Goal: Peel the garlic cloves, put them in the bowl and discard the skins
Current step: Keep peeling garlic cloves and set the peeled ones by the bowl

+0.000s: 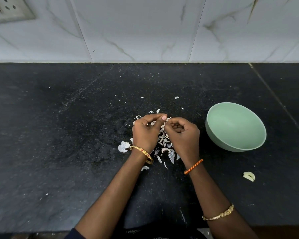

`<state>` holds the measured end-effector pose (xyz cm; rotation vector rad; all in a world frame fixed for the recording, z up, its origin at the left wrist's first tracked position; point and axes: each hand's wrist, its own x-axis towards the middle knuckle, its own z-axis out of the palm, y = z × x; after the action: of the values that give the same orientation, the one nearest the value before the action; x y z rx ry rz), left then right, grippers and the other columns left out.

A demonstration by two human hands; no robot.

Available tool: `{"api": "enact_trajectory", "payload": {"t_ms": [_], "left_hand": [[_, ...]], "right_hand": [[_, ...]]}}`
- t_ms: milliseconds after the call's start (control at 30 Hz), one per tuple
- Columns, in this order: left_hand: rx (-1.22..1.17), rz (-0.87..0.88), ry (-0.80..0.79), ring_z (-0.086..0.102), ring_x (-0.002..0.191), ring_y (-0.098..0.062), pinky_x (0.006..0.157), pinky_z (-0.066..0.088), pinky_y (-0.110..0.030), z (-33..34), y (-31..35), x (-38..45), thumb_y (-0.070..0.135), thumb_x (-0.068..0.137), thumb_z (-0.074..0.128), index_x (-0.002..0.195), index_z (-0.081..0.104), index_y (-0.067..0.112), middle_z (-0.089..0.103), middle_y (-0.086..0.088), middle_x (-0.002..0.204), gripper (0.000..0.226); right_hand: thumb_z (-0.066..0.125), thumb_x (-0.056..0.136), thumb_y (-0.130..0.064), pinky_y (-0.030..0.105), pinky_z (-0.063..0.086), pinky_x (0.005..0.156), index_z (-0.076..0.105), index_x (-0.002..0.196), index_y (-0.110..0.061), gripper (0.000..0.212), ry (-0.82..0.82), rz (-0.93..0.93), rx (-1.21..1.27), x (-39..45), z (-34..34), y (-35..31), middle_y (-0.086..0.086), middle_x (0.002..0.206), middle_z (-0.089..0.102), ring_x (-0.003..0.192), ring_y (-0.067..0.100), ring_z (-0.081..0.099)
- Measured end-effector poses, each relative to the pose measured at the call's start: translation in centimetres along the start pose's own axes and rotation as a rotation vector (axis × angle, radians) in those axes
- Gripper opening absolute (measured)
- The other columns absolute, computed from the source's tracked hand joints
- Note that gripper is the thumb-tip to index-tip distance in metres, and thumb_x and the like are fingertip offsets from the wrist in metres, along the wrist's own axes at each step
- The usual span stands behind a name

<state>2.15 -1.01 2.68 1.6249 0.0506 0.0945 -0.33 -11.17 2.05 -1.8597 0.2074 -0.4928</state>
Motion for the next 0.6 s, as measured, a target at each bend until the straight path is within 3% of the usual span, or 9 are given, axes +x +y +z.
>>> {"api": "enact_trajectory", "payload": {"t_ms": [100, 233, 400, 600], "left_hand": [[0.156, 0.153, 0.02, 0.063, 0.083, 0.001, 0.069, 0.047, -0.012, 0.1, -0.4, -0.2, 0.013, 0.083, 0.071, 0.085, 0.075, 0.016, 0.069, 0.009, 0.086, 0.006], [0.266, 0.25, 0.001, 0.06, 0.082, 0.006, 0.074, 0.043, -0.006, 0.0, -0.8, 0.0, 0.007, 0.085, 0.068, 0.087, 0.076, 0.011, 0.069, 0.007, 0.086, 0.009], [0.216, 0.176, -0.142, 0.064, 0.09, -0.005, 0.081, 0.051, -0.02, -0.6, -0.4, 0.6, 0.006, 0.088, 0.064, 0.089, 0.074, 0.015, 0.066, 0.013, 0.087, 0.014], [0.154, 0.106, -0.197, 0.064, 0.088, -0.003, 0.077, 0.051, -0.019, -1.1, -0.3, 0.6, 0.01, 0.089, 0.064, 0.092, 0.074, 0.019, 0.07, 0.009, 0.09, 0.013]], "right_hand": [[0.069, 0.079, -0.005, 0.015, 0.047, 0.06, 0.07, 0.071, -0.009, 0.009, 0.01, -0.005, -0.033, 0.0, -0.1, -0.1, -0.005, 0.068, 0.067, 0.064, 0.007, 0.061], [0.068, 0.077, -0.004, 0.012, 0.041, 0.057, 0.068, 0.067, -0.007, 0.01, -0.024, -0.036, -0.095, 0.2, -0.5, 0.1, -0.004, 0.064, 0.063, 0.06, 0.005, 0.055], [0.069, 0.077, -0.006, 0.013, 0.039, 0.056, 0.066, 0.065, -0.006, 0.013, -0.065, 0.005, -0.058, 0.5, -0.8, 0.1, -0.003, 0.06, 0.062, 0.056, 0.004, 0.051], [0.067, 0.082, -0.007, 0.018, 0.041, 0.057, 0.068, 0.067, -0.017, 0.018, -0.078, 0.128, 0.05, 1.1, -1.4, 0.2, -0.014, 0.055, 0.06, 0.054, 0.001, 0.054]]}}
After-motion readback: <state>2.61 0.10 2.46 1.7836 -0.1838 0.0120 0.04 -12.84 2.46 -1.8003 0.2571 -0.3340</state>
